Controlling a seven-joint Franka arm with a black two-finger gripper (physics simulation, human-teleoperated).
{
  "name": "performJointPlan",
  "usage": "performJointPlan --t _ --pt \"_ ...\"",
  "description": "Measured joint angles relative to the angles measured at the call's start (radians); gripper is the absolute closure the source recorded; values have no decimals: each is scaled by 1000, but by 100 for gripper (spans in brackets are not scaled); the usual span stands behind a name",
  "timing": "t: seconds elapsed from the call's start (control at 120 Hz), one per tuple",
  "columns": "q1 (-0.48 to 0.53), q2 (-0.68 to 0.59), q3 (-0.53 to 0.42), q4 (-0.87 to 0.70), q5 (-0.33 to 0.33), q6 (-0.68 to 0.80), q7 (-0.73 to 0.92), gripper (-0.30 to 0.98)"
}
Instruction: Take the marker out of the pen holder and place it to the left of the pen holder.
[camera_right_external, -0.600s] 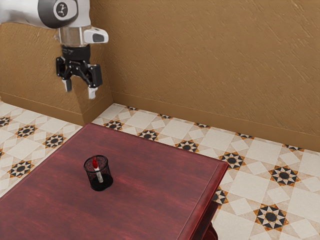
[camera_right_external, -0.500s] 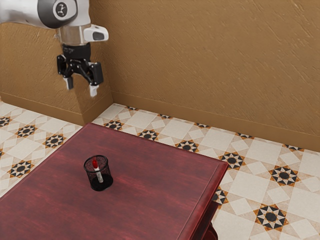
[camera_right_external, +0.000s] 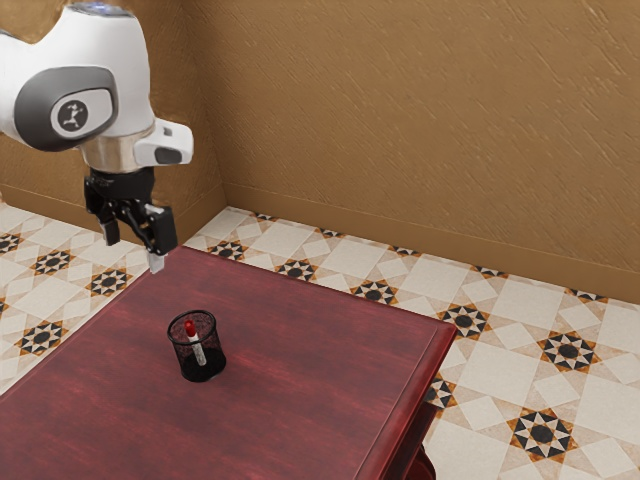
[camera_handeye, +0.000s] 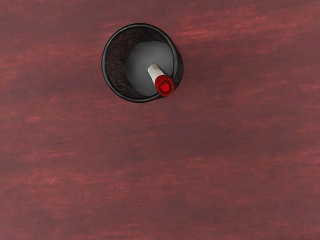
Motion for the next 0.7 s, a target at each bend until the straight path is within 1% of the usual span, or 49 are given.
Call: performJointPlan --t 0.058,0.167,0.425,0.567,0.633,0.7 --pt "0 -2 -8 -83 2 77 0 0" --pt "1 32 -22 -173 5 200 -1 0" --pt "1 67 -24 -290 29 446 10 0" --pt "2 48 -2 -385 36 538 22 0" --pt "3 52 1 -398 47 576 28 0" --pt "4 83 6 -394 64 624 34 0"
